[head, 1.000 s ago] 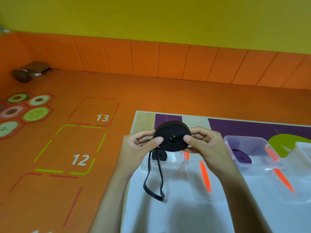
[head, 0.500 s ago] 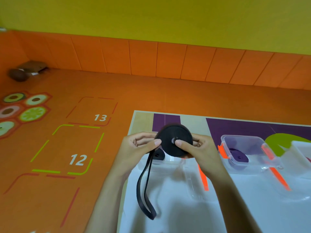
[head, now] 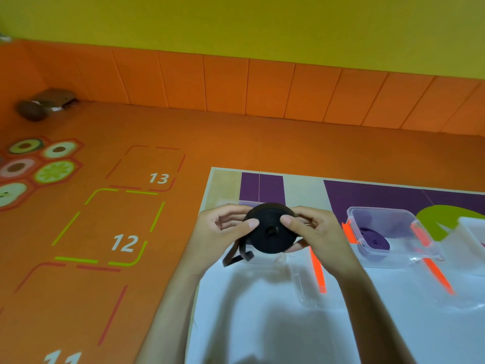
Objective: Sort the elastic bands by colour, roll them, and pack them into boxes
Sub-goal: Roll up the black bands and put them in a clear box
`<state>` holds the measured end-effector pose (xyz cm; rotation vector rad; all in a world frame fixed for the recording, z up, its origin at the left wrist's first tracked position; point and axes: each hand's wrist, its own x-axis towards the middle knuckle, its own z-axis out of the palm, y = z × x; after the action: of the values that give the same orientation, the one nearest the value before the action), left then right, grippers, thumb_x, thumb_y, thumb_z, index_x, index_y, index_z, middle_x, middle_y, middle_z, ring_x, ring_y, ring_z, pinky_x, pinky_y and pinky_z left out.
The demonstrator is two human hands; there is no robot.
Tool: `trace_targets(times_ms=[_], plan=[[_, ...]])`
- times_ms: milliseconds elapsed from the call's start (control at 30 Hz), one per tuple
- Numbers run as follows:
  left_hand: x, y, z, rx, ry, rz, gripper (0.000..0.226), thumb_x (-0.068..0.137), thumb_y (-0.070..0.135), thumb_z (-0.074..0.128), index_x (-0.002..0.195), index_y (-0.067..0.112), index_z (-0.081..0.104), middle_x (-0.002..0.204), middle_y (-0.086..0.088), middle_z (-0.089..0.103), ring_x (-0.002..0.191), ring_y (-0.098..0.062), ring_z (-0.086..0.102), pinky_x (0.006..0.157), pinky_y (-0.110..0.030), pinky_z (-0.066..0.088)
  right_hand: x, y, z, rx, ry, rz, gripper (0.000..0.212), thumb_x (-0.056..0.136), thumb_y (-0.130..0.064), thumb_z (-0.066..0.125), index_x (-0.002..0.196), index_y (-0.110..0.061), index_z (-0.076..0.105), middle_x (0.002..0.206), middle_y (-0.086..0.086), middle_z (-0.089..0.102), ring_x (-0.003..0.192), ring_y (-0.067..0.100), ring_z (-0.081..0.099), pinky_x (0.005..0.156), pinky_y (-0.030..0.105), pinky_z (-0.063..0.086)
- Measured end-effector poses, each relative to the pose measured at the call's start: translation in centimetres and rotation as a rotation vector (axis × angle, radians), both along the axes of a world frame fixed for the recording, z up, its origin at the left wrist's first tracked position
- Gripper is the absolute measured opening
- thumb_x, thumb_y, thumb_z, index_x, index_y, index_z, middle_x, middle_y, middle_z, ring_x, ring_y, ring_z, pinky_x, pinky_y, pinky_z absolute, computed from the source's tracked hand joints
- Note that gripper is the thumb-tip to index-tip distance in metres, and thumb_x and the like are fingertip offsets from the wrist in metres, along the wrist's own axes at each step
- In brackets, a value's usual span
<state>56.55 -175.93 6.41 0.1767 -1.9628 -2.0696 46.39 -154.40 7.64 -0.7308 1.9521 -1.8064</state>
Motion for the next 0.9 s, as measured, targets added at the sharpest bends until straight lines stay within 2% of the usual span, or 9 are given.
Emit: trace_targets(times_ms=[133, 267, 367, 433, 500, 600, 700, 800, 900], plan=[[-0.1, -0.1, -0.7, 0.006, -0.024, -0.001, 0.017, 0.088, 0.009, 0.086, 0.1, 0.02, 0.084, 0.1, -0.005, 0.083, 0.095, -0.019, 0.08, 0.081, -0.02, 0.06, 0.4, 0.0, -1.1, -0.006, -0.074, 0.005, 0.016, 0.097, -0.028, 0.074, 0.106, -0.019, 0.083, 0.094, 0.014, 0.079, 0.095, 0.029, 0.079, 0.074, 0.035, 0.066], [0.2, -0.6, -1.0, -0.087, -0.061, -0.099, 0.017, 0.089, 0.009, 0.085, 0.104, 0.017, 0.084, 0.1, -0.004, 0.083, 0.096, -0.024, 0.08, 0.084, -0.025, 0.061, -0.9, 1.5, -0.8, 0.291, -0.007, 0.228, 0.014, 0.096, -0.029, 0.078, 0.108, -0.026, 0.083, 0.103, 0.001, 0.083, 0.103, 0.019, 0.078, 0.096, 0.035, 0.06], [-0.1, 0.0, -1.0, -0.207, -0.1, -0.178, 0.016, 0.09, 0.015, 0.085, 0.105, 0.02, 0.084, 0.097, 0.0, 0.083, 0.092, -0.02, 0.08, 0.081, -0.024, 0.06, -1.5, 1.5, -0.3, 0.411, 0.064, 0.302, 0.014, 0.094, -0.019, 0.079, 0.107, -0.023, 0.083, 0.1, 0.001, 0.082, 0.099, 0.021, 0.078, 0.093, 0.044, 0.063], [-0.4, 0.1, -0.9, -0.216, -0.103, -0.183, 0.016, 0.089, 0.018, 0.085, 0.105, 0.021, 0.083, 0.098, 0.002, 0.083, 0.093, -0.018, 0.08, 0.082, -0.023, 0.06, -1.3, 1.2, -0.3, 0.388, 0.035, 0.274, 0.015, 0.093, -0.016, 0.078, 0.106, -0.021, 0.082, 0.098, 0.006, 0.081, 0.096, 0.026, 0.079, 0.085, 0.045, 0.066], [-0.4, -0.3, -1.0, -0.145, -0.084, -0.167, 0.019, 0.089, 0.016, 0.085, 0.107, 0.021, 0.083, 0.103, 0.001, 0.083, 0.099, -0.018, 0.08, 0.085, -0.023, 0.06, -1.1, 1.2, -0.4, 0.286, -0.048, 0.232, 0.018, 0.091, -0.019, 0.079, 0.109, -0.023, 0.083, 0.1, 0.008, 0.082, 0.097, 0.028, 0.079, 0.081, 0.039, 0.067], [-0.3, -0.8, -1.1, -0.029, -0.061, -0.139, 0.023, 0.089, 0.011, 0.085, 0.109, 0.021, 0.084, 0.108, -0.004, 0.083, 0.106, -0.022, 0.079, 0.089, -0.026, 0.061, -0.9, 1.1, -0.8, 0.12, -0.132, 0.189, 0.023, 0.094, -0.019, 0.079, 0.116, -0.025, 0.081, 0.109, 0.01, 0.081, 0.104, 0.028, 0.079, 0.082, 0.035, 0.066], [-0.1, -1.2, -1.2, 0.004, -0.039, -0.08, 0.022, 0.088, 0.005, 0.084, 0.107, 0.016, 0.084, 0.105, -0.006, 0.083, 0.101, -0.023, 0.08, 0.084, -0.023, 0.061, -0.3, 0.2, -1.6, 0.048, -0.152, 0.158, 0.02, 0.096, -0.013, 0.077, 0.116, -0.02, 0.08, 0.109, 0.012, 0.08, 0.106, 0.03, 0.078, 0.084, 0.033, 0.064], [-0.1, -1.5, -0.8, -0.131, -0.024, -0.07, 0.019, 0.088, 0.009, 0.085, 0.105, 0.018, 0.085, 0.102, -0.001, 0.083, 0.097, -0.021, 0.08, 0.084, -0.025, 0.062, 0.1, -0.5, -2.0, 0.115, -0.089, 0.203, 0.028, 0.097, -0.015, 0.076, 0.123, -0.026, 0.076, 0.116, 0.004, 0.079, 0.112, 0.023, 0.075, 0.093, 0.032, 0.061], [-0.2, -1.1, -0.5, -0.257, -0.028, -0.097, 0.017, 0.09, 0.015, 0.085, 0.107, 0.019, 0.084, 0.1, 0.004, 0.083, 0.097, -0.017, 0.08, 0.088, -0.03, 0.063, -0.3, -0.9, -1.6, 0.288, 0.085, 0.193, 0.029, 0.096, -0.021, 0.078, 0.123, -0.03, 0.076, 0.112, -0.004, 0.079, 0.109, 0.018, 0.073, 0.099, 0.042, 0.059]])
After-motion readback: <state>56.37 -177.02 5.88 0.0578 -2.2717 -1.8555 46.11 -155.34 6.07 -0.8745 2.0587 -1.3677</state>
